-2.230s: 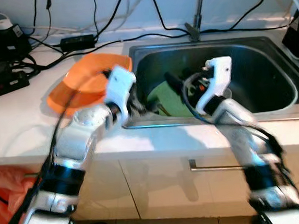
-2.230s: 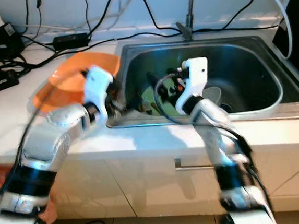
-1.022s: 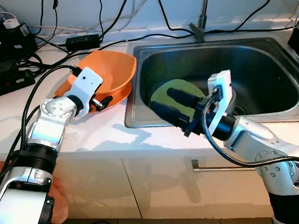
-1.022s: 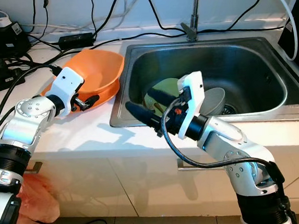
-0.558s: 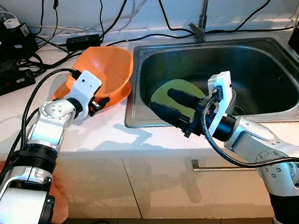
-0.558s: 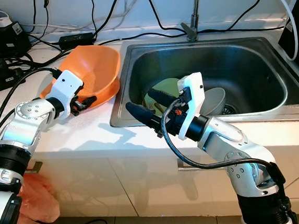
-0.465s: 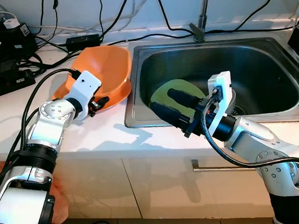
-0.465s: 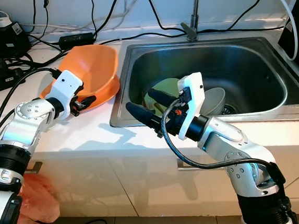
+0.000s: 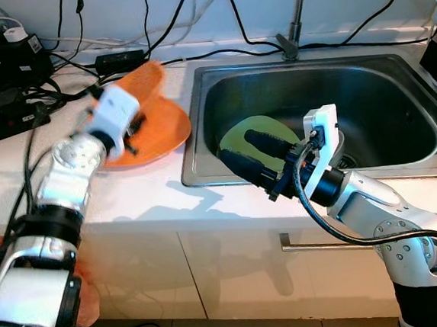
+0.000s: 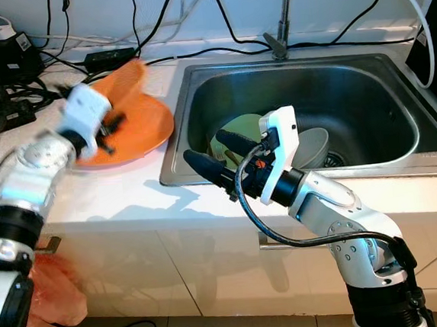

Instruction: Kitchen organization

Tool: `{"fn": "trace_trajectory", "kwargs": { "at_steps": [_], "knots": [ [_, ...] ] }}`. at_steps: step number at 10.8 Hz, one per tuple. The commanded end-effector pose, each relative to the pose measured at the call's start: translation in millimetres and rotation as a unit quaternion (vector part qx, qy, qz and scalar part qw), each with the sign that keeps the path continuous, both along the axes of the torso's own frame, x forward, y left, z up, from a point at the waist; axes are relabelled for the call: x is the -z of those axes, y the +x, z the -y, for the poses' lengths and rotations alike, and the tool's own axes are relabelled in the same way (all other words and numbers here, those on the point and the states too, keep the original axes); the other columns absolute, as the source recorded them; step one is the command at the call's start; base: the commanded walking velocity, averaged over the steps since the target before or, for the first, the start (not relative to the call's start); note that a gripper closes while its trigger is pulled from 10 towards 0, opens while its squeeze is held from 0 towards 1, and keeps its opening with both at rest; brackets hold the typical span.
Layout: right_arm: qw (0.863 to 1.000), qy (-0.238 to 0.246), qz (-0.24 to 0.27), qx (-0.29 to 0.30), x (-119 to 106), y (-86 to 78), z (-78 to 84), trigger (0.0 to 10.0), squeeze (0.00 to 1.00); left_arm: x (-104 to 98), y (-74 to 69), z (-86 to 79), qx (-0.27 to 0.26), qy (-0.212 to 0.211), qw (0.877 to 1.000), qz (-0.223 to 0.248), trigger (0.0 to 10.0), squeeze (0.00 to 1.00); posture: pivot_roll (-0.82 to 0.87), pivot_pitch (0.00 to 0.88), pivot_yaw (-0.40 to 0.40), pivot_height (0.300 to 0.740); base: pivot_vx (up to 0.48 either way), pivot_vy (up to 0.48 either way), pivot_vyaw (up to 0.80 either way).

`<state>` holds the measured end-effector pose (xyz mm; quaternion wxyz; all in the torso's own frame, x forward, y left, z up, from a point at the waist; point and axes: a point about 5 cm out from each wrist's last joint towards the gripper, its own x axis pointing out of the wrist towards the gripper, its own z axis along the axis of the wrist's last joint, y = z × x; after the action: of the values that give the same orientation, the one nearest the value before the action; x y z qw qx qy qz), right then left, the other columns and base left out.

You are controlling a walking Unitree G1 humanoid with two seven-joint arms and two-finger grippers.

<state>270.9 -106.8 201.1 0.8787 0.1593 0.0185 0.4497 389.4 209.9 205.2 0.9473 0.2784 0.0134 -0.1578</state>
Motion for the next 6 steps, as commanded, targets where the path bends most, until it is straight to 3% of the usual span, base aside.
{"fn": "trace_trajectory", "kwargs": {
  "at_steps": [1, 3, 6],
  "knots": [
    [1.0, -0.003, -0.002, 0.0, 0.6, -1.0, -0.6, 10.0, 0.0, -6.6, 1.5, -3.9, -0.013, 0.008, 1.0, 0.019, 0.0, 0.0, 0.12, 0.011, 0.073, 0.74, 0.0, 0.0, 0.0],
    [1.0, -0.002, -0.002, 0.001, 0.8, -0.6, -0.9, 10.0, 0.0, -7.9, 1.1, -3.1, -0.025, 0.035, 0.997, 0.06, 0.0, 0.0, 0.12, 0.011, 0.073, 0.74, 0.0, 0.0, 0.0],
    [1.0, 0.002, -0.005, 0.009, 1.7, 1.3, -0.8, 10.0, 0.0, -29.1, -0.1, 9.6, -0.024, 0.038, 0.986, 0.161, 0.0, 0.0, 0.12, 0.012, 0.077, 0.74, 0.0, 0.0, 0.0]
  ]
}}
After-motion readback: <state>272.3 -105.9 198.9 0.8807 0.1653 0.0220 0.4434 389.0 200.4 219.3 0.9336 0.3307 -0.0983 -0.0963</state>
